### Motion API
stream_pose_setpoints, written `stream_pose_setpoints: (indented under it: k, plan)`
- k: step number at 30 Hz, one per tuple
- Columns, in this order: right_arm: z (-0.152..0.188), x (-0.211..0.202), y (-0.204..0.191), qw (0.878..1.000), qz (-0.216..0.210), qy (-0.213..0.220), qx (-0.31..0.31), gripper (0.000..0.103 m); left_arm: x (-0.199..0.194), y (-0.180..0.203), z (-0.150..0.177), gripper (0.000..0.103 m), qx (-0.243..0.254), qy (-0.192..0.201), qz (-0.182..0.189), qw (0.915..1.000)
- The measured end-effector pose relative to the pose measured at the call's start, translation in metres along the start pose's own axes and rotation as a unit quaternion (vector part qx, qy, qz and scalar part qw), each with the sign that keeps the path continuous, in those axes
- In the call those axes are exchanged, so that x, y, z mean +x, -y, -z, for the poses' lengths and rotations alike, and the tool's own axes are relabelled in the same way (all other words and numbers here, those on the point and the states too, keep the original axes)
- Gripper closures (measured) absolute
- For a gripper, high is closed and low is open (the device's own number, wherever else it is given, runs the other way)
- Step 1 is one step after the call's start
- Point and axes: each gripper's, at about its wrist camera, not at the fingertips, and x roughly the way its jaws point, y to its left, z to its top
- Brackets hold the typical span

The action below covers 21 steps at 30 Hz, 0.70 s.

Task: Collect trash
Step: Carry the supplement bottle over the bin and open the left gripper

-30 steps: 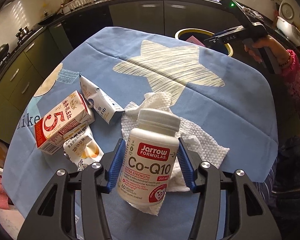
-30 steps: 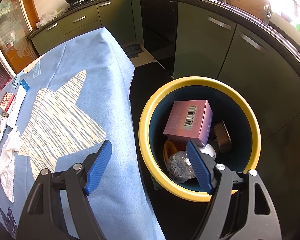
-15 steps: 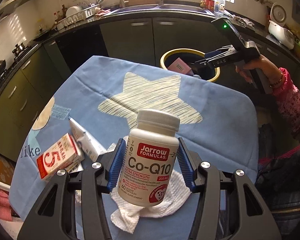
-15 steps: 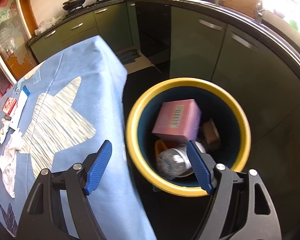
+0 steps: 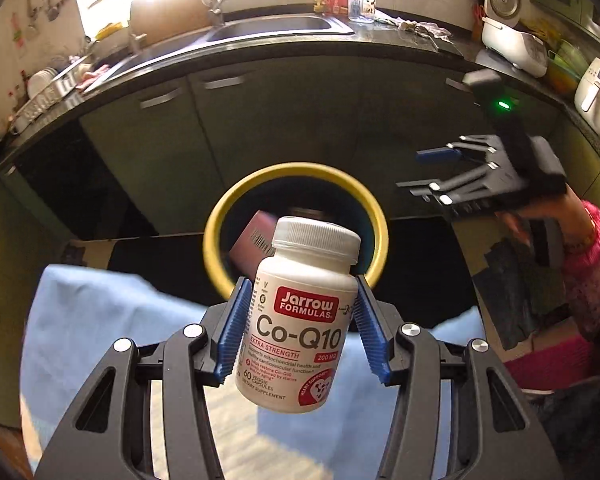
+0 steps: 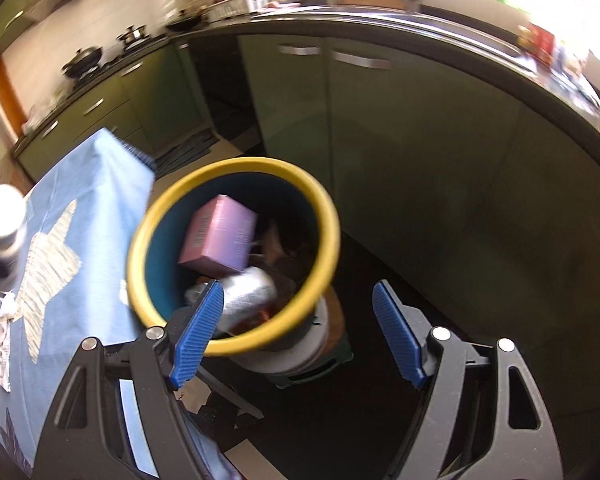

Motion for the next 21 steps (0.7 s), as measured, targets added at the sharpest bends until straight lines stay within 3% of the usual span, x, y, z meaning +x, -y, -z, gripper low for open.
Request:
stream_pose_setpoints:
  k: [5, 7, 9, 11, 16, 21]
  plan:
    - [0.009, 0.002, 0.025, 1.0, 0.005, -0.009, 0.017, 0.03, 0.066, 0.002, -0.04, 0.05, -0.005, -0.022, 0.019, 0.9996]
    - [0.011, 0.002, 0.028, 1.0, 0.005, -0.012, 0.019, 0.03, 0.082, -0.001, -0.046, 0.036, -0.017, -0.028, 0.005, 0.9995]
    - [0.012, 0.002, 0.029, 1.0, 0.004, -0.012, 0.019, 0.03, 0.082, -0.004, -0.046, 0.033, -0.027, -0.024, -0.005, 0.9993]
    - [0.013, 0.003, 0.028, 1.0, 0.001, -0.012, 0.017, 0.03, 0.073, -0.008, -0.043, 0.033, -0.041, -0.017, -0.003, 0.999]
    - [0.01, 0.01, 0.012, 1.0, -0.01, -0.016, 0.005, 0.029, 0.008, -0.015, -0.011, 0.028, -0.07, 0.029, -0.022, 0.9969]
    - [0.007, 0.014, -0.016, 0.999, -0.017, -0.024, -0.019, 0.029, -0.072, -0.025, 0.053, 0.025, -0.124, 0.085, -0.074, 0.9858]
